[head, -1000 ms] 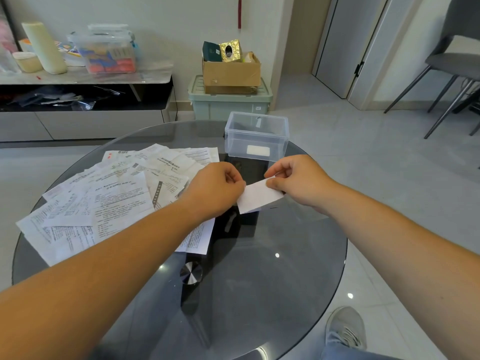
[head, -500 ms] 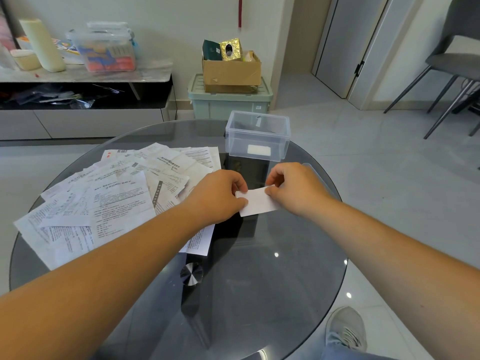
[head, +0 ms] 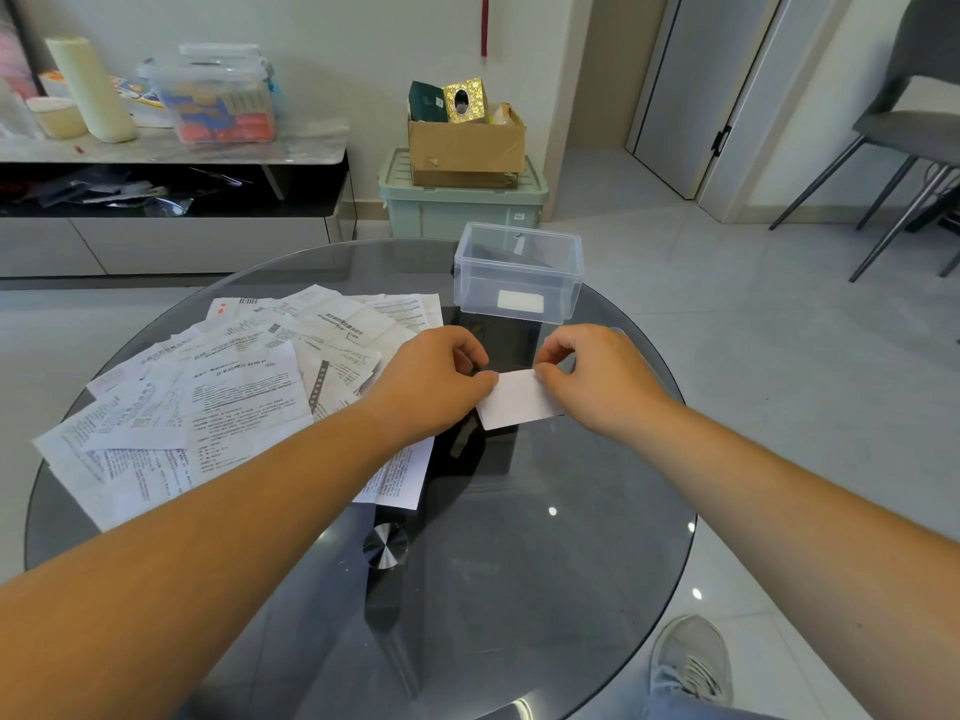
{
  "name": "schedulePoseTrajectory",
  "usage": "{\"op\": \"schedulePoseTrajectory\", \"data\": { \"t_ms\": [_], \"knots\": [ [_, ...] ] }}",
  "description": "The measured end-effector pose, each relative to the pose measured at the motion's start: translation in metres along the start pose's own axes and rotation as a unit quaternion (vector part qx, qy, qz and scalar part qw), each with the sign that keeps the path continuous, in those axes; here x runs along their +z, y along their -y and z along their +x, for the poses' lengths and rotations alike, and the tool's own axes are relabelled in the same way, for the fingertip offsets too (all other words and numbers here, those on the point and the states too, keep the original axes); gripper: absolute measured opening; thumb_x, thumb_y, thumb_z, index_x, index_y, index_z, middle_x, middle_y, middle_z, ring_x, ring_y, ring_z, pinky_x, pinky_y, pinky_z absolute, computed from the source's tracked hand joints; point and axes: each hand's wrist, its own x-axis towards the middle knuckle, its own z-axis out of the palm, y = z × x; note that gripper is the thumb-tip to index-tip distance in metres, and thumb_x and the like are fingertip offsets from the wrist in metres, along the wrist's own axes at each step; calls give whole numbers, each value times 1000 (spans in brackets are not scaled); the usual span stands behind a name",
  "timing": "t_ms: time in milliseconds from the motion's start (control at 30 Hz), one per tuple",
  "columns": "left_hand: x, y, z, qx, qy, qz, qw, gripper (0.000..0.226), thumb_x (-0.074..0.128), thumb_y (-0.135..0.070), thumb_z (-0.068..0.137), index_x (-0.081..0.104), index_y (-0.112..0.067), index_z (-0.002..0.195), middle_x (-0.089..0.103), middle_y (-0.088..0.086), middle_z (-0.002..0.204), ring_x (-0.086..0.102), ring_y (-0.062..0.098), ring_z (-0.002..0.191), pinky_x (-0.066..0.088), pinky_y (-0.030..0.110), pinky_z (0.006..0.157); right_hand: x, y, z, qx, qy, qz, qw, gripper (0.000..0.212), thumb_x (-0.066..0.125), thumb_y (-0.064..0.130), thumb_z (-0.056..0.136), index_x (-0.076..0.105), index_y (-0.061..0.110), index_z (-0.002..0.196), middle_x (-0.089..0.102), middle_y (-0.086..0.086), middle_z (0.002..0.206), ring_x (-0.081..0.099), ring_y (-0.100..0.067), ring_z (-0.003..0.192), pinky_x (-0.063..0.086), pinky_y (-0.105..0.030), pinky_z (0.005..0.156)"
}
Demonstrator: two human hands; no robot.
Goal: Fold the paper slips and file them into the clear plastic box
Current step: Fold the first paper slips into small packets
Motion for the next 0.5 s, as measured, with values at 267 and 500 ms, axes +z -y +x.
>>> {"op": "schedulePoseTrajectory", "data": {
  "t_ms": [267,500],
  "knots": [
    [-8,-1,-4,2,-28,-39,999,13,70,-32,90,65,-27,101,66,-10,96,64,8,84,47,18,69,-6,6,-4,-45,-36,-47,997,7,63,20,93,69,23,95,57,5,102,50,-18,101,42,-30,78],
    [-71,19,-46,7,-93,21,995,3,64,-28,95,65,-25,94,65,-12,91,60,6,85,48,19,75,4,53,-15,-144,-21,-34,989,6,64,28,93,68,25,96,59,10,97,52,-15,98,49,-37,81]
  ]
}}
